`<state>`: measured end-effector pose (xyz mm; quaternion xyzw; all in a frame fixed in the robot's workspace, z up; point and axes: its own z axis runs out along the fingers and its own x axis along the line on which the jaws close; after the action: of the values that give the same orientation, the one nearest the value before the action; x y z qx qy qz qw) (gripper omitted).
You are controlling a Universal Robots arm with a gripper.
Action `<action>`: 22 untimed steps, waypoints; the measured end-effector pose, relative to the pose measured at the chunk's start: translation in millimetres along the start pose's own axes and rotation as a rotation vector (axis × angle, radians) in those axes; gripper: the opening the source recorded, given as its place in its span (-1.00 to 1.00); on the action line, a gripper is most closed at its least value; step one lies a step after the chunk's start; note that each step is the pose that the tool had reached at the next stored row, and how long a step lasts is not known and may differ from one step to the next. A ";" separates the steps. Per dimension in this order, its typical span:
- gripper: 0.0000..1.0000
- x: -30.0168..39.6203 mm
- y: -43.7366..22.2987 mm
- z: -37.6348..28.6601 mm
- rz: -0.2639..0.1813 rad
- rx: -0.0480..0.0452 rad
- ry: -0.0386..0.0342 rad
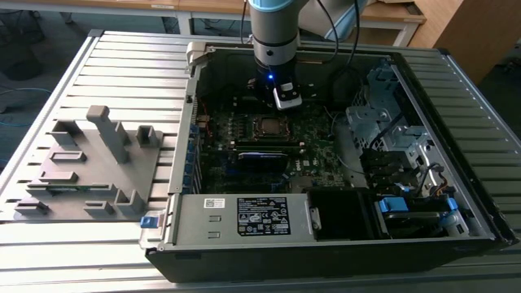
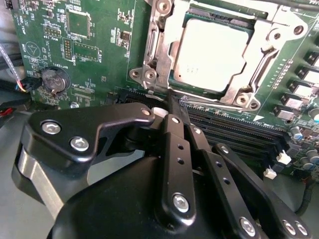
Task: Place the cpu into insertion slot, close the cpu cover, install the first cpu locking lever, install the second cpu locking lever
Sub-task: 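Install the first cpu locking lever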
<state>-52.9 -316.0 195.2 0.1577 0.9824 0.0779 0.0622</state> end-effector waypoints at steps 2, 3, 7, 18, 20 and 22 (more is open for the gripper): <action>-0.80 0.0 -0.1 0.3 -0.001 0.0046 -0.0015; -0.80 0.0 -0.1 0.3 -0.001 0.0057 -0.0017; -0.80 0.0 -0.1 0.3 -0.001 0.0060 -0.0018; -0.80 -0.4 1.0 -5.9 -0.001 0.0038 -0.0014; -0.80 1.2 0.5 -6.2 0.000 -0.0052 -0.0014; -0.80 3.8 -0.3 -6.6 0.001 -0.0163 -0.0052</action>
<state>-57.5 -316.0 201.2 0.1581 0.9815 0.0855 0.0660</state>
